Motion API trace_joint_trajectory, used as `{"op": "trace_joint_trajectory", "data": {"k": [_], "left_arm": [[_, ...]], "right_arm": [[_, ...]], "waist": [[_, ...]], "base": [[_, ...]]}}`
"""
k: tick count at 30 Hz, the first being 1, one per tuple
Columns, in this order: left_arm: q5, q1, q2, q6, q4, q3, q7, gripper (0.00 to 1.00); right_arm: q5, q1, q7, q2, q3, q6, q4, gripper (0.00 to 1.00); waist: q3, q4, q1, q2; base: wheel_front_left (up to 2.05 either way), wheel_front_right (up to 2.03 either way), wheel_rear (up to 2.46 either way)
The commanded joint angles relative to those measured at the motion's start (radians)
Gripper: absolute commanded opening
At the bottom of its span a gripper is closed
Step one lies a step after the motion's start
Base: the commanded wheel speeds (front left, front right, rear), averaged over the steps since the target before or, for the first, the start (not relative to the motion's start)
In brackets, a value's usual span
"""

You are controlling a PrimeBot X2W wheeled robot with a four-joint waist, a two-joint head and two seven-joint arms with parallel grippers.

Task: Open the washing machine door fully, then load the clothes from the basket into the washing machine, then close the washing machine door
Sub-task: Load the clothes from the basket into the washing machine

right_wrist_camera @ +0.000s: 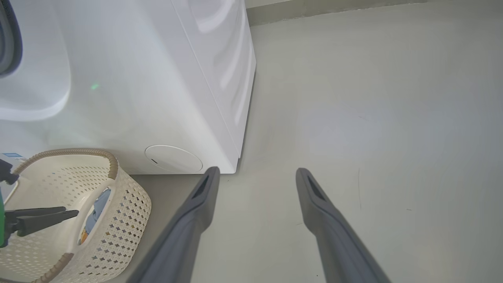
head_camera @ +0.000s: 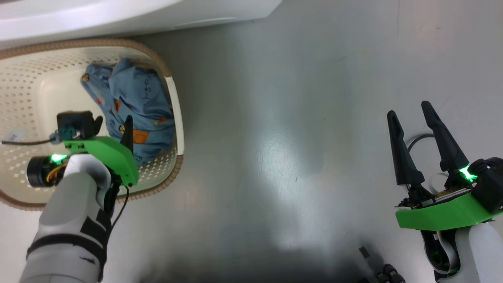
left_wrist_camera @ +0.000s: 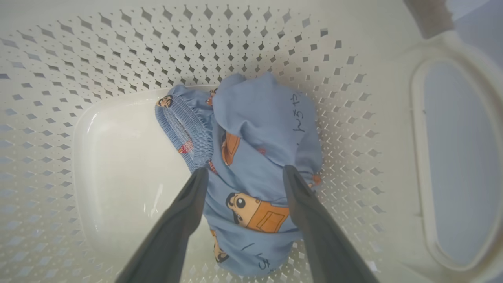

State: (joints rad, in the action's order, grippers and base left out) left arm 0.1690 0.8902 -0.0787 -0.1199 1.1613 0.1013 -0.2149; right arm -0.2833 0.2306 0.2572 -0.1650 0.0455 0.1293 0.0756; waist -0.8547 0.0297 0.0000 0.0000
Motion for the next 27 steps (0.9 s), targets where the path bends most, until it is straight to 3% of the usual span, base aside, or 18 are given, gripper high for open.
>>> {"op": "trace_joint_trajectory", "data": {"k": [1, 13, 21, 27], "left_arm": [[0.012, -0.012, -0.041, -0.002, 0.002, -0.010, -0.002, 1.00], [0.075, 0.067, -0.025, -0.010, 0.058, 0.112, 0.068, 1.00], [0.136, 0.114, -0.074, -0.011, 0.058, 0.185, 0.085, 1.00], [0.161, 0.143, -0.074, -0.011, 0.077, 0.203, 0.100, 1.00]], "right_arm": [[0.008, -0.018, 0.005, 0.000, 0.012, 0.001, 0.021, 1.00], [0.004, -0.007, 0.005, 0.002, 0.011, 0.001, 0.024, 1.00], [0.002, -0.008, 0.005, 0.002, 0.012, 0.001, 0.029, 1.00], [-0.002, -0.011, 0.005, 0.002, 0.014, 0.001, 0.034, 1.00]], "waist": [[-0.014, 0.001, 0.0000, 0.0000], [-0.064, 0.005, 0.0000, 0.0000], [-0.102, 0.014, 0.0000, 0.0000], [-0.123, 0.021, 0.0000, 0.0000]], "base": [[0.00, 0.00, 0.00], [0.00, 0.00, 0.00], [0.00, 0.00, 0.00], [0.00, 0.00, 0.00]]}}
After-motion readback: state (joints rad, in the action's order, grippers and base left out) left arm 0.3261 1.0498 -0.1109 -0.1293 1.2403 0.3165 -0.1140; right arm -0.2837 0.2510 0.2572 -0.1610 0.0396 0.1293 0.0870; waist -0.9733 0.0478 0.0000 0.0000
